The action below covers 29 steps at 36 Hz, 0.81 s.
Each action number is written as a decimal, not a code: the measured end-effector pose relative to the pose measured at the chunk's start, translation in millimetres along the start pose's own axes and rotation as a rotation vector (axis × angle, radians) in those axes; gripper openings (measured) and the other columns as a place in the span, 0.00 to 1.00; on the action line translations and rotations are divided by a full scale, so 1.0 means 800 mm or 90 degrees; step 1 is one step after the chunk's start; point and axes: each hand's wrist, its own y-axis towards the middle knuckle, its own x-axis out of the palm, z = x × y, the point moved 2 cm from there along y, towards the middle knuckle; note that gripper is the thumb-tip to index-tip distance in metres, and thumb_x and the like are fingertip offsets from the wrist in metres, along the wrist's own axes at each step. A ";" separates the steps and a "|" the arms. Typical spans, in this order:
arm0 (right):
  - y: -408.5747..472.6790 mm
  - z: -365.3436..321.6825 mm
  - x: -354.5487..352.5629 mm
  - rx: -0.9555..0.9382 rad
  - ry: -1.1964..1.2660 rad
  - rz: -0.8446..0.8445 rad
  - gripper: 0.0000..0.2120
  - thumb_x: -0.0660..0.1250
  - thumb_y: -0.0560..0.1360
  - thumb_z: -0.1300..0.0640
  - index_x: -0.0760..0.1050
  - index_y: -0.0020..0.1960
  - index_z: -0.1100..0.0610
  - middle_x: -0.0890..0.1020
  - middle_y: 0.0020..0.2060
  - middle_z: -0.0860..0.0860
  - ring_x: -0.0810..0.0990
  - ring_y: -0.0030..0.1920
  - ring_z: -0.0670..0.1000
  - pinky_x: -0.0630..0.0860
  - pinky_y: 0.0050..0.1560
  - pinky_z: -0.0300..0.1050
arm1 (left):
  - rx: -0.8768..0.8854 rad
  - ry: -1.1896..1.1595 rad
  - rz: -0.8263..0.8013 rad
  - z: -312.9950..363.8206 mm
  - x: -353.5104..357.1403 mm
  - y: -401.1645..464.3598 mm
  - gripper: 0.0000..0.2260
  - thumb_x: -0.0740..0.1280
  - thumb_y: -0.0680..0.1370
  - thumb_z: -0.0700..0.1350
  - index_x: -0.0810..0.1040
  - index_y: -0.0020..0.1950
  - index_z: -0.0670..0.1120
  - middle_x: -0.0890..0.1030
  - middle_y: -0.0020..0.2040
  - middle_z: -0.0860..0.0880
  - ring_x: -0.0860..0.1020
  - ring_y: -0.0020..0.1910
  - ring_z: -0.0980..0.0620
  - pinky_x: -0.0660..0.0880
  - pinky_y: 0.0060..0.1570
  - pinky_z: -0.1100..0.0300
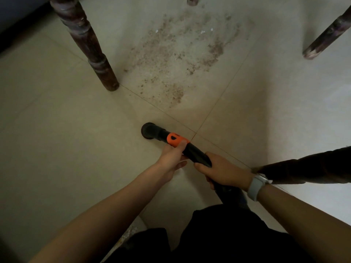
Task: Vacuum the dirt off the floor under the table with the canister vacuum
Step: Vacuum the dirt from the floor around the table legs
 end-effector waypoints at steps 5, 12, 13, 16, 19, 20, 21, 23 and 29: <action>-0.017 0.009 -0.008 0.013 -0.038 0.053 0.12 0.62 0.78 0.46 0.69 0.50 0.56 0.77 0.34 0.52 0.77 0.26 0.48 0.75 0.30 0.41 | -0.007 0.012 -0.023 -0.003 0.019 -0.007 0.04 0.59 0.82 0.47 0.72 0.52 0.49 0.78 0.54 0.47 0.78 0.53 0.48 0.73 0.50 0.56; 0.002 -0.009 0.006 -0.025 -0.054 0.096 0.15 0.62 0.78 0.46 0.68 0.53 0.58 0.76 0.36 0.51 0.79 0.30 0.53 0.77 0.33 0.47 | 0.031 0.051 -0.008 0.009 -0.004 0.011 0.14 0.60 0.82 0.48 0.70 0.66 0.44 0.79 0.53 0.48 0.79 0.47 0.53 0.73 0.48 0.57; 0.006 -0.011 0.008 -0.029 -0.060 0.088 0.15 0.62 0.78 0.46 0.67 0.54 0.58 0.77 0.37 0.51 0.80 0.31 0.54 0.78 0.35 0.48 | 0.032 0.056 -0.002 0.009 -0.010 0.014 0.15 0.60 0.82 0.48 0.69 0.66 0.44 0.79 0.52 0.49 0.79 0.47 0.54 0.72 0.50 0.56; 0.019 -0.018 0.013 -0.048 -0.088 0.086 0.16 0.63 0.78 0.49 0.66 0.57 0.59 0.79 0.41 0.56 0.82 0.36 0.58 0.79 0.39 0.52 | 0.028 0.073 0.008 0.010 -0.023 0.021 0.16 0.62 0.81 0.48 0.69 0.67 0.45 0.79 0.54 0.48 0.79 0.50 0.52 0.71 0.53 0.55; 0.034 -0.026 0.017 -0.061 -0.097 0.095 0.15 0.64 0.77 0.53 0.65 0.59 0.59 0.79 0.44 0.58 0.80 0.39 0.57 0.78 0.42 0.53 | 0.014 0.100 -0.007 0.010 -0.033 0.030 0.19 0.63 0.80 0.50 0.68 0.70 0.47 0.80 0.56 0.48 0.78 0.54 0.52 0.70 0.53 0.55; 0.039 -0.029 0.018 -0.066 -0.081 0.100 0.15 0.64 0.77 0.54 0.65 0.59 0.58 0.78 0.43 0.57 0.79 0.38 0.55 0.78 0.42 0.53 | 0.015 0.118 -0.006 0.009 -0.038 0.032 0.21 0.64 0.79 0.51 0.67 0.71 0.47 0.79 0.57 0.49 0.78 0.55 0.51 0.71 0.53 0.56; 0.044 -0.032 0.018 -0.074 -0.064 0.108 0.15 0.64 0.77 0.55 0.64 0.60 0.58 0.78 0.42 0.56 0.77 0.36 0.54 0.78 0.40 0.52 | 0.021 0.140 0.003 0.009 -0.045 0.035 0.23 0.64 0.79 0.52 0.65 0.73 0.48 0.79 0.58 0.48 0.77 0.56 0.51 0.71 0.52 0.56; 0.056 -0.042 0.016 -0.093 -0.055 0.133 0.18 0.63 0.76 0.57 0.63 0.64 0.57 0.77 0.41 0.56 0.75 0.33 0.53 0.77 0.38 0.50 | 0.040 0.192 0.048 0.004 -0.063 0.039 0.26 0.63 0.79 0.54 0.62 0.74 0.48 0.77 0.61 0.47 0.75 0.57 0.51 0.70 0.52 0.57; 0.096 -0.067 0.016 -0.157 -0.134 0.163 0.31 0.62 0.79 0.49 0.52 0.77 0.51 0.80 0.49 0.58 0.77 0.34 0.53 0.79 0.41 0.52 | 0.016 0.519 0.197 -0.048 -0.139 0.054 0.33 0.63 0.77 0.60 0.58 0.76 0.48 0.64 0.73 0.42 0.67 0.69 0.42 0.67 0.67 0.47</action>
